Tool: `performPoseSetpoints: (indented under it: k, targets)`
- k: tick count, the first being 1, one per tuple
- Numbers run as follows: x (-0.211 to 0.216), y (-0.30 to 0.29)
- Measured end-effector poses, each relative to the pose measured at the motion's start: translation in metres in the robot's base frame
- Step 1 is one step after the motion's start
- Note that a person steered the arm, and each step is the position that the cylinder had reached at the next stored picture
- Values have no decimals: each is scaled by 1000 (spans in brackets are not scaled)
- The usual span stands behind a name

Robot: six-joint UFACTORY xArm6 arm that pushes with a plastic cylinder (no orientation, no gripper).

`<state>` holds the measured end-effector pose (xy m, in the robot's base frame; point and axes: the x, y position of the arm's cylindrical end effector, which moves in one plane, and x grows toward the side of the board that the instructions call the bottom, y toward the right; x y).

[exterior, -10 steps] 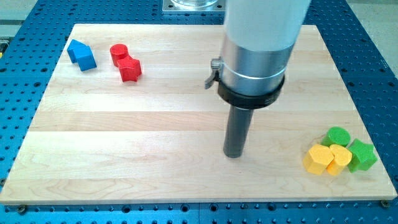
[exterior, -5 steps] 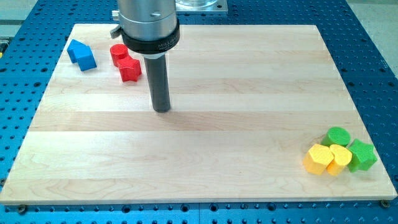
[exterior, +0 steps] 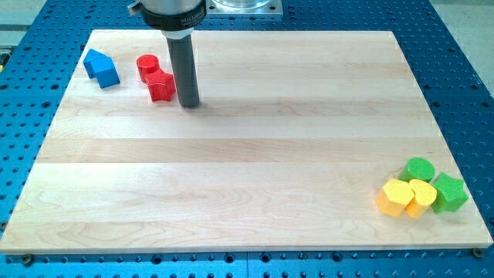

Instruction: Move the red blocks top right to the blue blocks

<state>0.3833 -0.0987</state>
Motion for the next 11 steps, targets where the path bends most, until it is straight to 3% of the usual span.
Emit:
performPoseSetpoints:
  k: [3, 5, 7, 8, 10, 11]
  targets:
    - [2, -28]
    - [-54, -28]
    - [-55, -41]
    - [-54, -84]
    - [-43, -90]
    - [6, -90]
